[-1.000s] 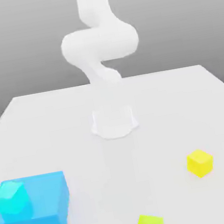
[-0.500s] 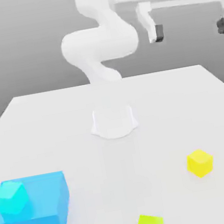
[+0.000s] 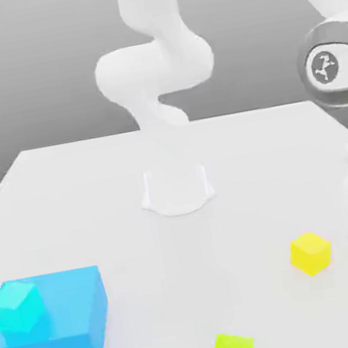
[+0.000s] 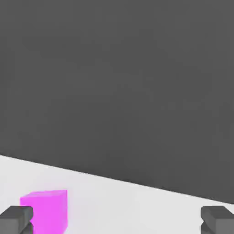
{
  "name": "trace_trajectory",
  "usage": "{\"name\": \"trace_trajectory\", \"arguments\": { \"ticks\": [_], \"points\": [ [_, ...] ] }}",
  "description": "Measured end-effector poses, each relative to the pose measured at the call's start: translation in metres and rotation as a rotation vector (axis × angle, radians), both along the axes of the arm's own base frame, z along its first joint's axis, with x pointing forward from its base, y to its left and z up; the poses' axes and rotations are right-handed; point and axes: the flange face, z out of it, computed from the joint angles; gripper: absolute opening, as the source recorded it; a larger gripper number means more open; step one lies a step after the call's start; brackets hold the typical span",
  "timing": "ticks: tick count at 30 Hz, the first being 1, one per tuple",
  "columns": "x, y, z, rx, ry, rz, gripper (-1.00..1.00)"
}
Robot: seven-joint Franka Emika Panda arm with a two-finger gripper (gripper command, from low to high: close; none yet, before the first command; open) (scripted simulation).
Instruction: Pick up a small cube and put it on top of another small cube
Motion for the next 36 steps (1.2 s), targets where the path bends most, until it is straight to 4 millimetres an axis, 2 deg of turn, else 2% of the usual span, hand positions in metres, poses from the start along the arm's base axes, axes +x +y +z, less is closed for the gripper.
{"name": "trace_trajectory", "arguments": {
  "ticks": [4,7,8,13,14,16,18,19,23,26,28,31,34,36],
  "points": [
    [-0.02,0.033,-0.064,0.007,0.083,0.024,0.0],
    [-0.023,0.039,-0.113,0.009,0.098,0.027,0.0],
    [-0.024,0.039,-0.127,0.009,0.099,0.028,-1.0],
    [-0.024,0.039,-0.127,0.011,0.099,0.028,-1.0],
    [-0.024,0.039,-0.135,0.01,0.099,0.028,-1.0],
    [-0.024,0.039,-0.119,0.011,0.1,0.028,-1.0],
    [-0.024,0.039,-0.09,0.011,0.1,0.028,-1.0],
    [-0.019,0.028,-0.077,0.005,0.099,0.01,-1.0],
    [0.013,-0.071,-0.053,-0.029,0.093,-0.159,-1.0],
    [0.023,-0.145,-0.036,-0.041,0.092,-0.289,-1.0],
    [0.023,-0.196,-0.024,-0.044,0.093,-0.379,-1.0],
    [0.012,-0.271,-0.006,-0.037,0.093,-0.52,-1.0],
    [-0.012,-0.346,0.013,-0.017,0.093,-0.673,-1.0],
    [-0.039,-0.415,0.023,0.005,0.091,-0.82,-1.0]
  ]
}}
